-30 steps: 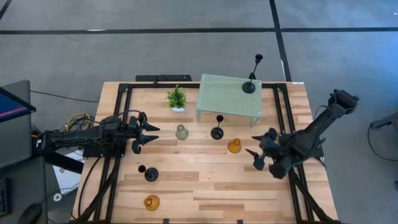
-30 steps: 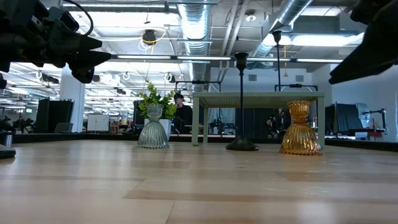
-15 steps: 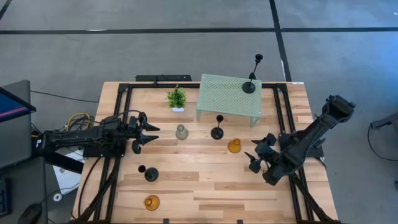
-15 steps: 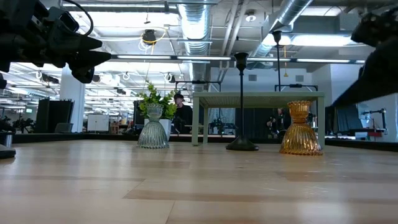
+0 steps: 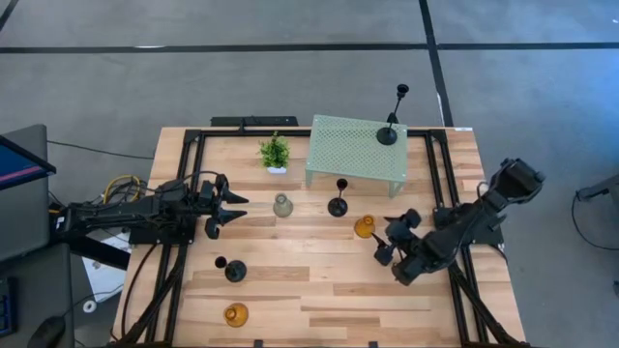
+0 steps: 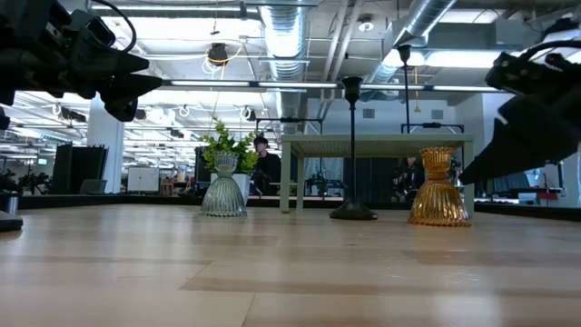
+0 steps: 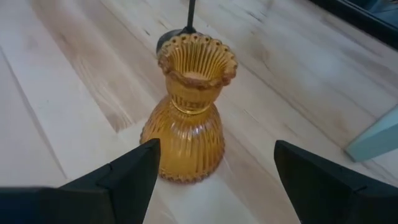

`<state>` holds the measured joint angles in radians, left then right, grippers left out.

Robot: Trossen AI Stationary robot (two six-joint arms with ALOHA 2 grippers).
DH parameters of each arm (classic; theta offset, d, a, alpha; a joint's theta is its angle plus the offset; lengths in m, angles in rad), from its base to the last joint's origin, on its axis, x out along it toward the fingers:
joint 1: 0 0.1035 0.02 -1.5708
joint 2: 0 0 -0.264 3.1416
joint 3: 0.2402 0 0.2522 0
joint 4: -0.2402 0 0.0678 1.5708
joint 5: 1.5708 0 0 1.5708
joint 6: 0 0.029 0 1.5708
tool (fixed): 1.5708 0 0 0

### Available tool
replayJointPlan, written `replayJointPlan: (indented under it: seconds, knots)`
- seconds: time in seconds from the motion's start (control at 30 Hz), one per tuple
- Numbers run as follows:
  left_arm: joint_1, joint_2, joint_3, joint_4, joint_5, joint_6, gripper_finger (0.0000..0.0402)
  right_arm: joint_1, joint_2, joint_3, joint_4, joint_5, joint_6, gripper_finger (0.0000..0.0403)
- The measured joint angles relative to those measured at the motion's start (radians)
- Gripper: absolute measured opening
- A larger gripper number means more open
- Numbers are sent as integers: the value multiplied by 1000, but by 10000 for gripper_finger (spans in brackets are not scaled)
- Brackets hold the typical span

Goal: Pick & Place candle stick holders
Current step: Put the right gold glass candle holder on the shelf

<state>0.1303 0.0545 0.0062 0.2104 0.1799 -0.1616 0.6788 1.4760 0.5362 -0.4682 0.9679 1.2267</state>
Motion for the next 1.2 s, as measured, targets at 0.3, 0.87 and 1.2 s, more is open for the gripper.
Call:
replayJointPlan:
  seconds: [0.3, 0.87, 1.2]
  knots:
    - [0, 0, 0, 0, 0, 0, 182, -83, 34, 0, 107, -166, 54, 305]
    - [0, 0, 0, 0, 0, 0, 182, -184, 31, 1, 293, -47, -164, 305]
    - [0, 0, 0, 0, 0, 0, 182, -225, 31, 0, 414, -44, -269, 304]
